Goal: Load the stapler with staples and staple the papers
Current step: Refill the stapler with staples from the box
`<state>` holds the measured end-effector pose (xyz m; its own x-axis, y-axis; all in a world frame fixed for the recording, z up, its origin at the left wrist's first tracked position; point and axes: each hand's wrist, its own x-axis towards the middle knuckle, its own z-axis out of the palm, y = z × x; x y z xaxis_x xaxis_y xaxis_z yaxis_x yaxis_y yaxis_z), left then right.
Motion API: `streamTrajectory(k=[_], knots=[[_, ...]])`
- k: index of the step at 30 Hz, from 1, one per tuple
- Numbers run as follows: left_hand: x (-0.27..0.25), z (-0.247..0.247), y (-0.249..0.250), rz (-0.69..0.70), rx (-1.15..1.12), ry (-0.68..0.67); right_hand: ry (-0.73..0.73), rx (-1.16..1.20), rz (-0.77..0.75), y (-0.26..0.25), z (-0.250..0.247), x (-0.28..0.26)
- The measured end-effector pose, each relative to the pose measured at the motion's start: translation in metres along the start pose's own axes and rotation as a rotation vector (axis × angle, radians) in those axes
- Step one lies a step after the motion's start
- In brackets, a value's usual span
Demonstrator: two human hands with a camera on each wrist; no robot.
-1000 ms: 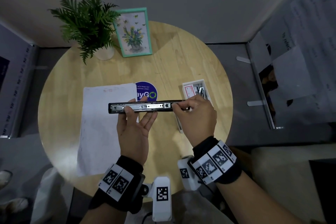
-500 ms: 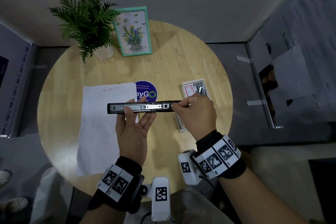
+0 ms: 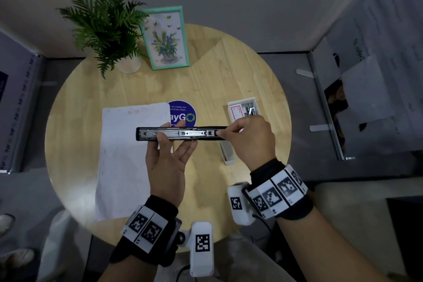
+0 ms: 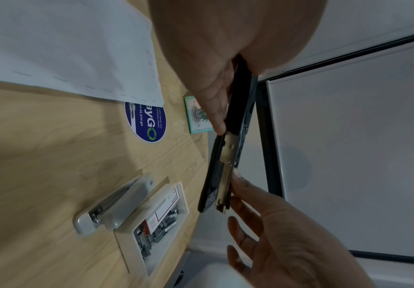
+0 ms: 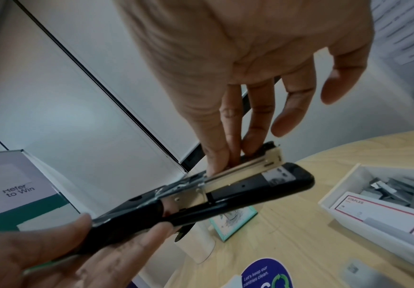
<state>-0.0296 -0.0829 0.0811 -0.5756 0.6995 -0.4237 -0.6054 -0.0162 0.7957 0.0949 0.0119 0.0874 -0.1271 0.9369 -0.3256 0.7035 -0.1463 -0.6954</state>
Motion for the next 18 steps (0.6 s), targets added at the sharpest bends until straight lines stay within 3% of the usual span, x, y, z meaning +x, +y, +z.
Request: streamTrajectory(k=[5,9,12,15,18], knots=[[0.001,-0.005,0.001,-0.056,-0.069,-0.027,0.024,0.085,-0.027,0.014,-0.006,0.006],[0.001,-0.009,0.003,-0.108,-0.143,-0.042,0.049,0.311,-0.127,0.026,-0.017,0.009],[0.002,-0.012,0.004,-0.123,-0.164,-0.050,0.074,0.321,-0.221,0.037,-0.024,0.007],[0.001,-0.012,0.005,-0.131,-0.176,-0.051,-0.018,0.312,-0.303,0.044,-0.025,0.001],[0.001,-0.012,0.005,-0.160,-0.195,-0.083,-0.166,0.477,-0.255,0.046,-0.021,-0.006]])
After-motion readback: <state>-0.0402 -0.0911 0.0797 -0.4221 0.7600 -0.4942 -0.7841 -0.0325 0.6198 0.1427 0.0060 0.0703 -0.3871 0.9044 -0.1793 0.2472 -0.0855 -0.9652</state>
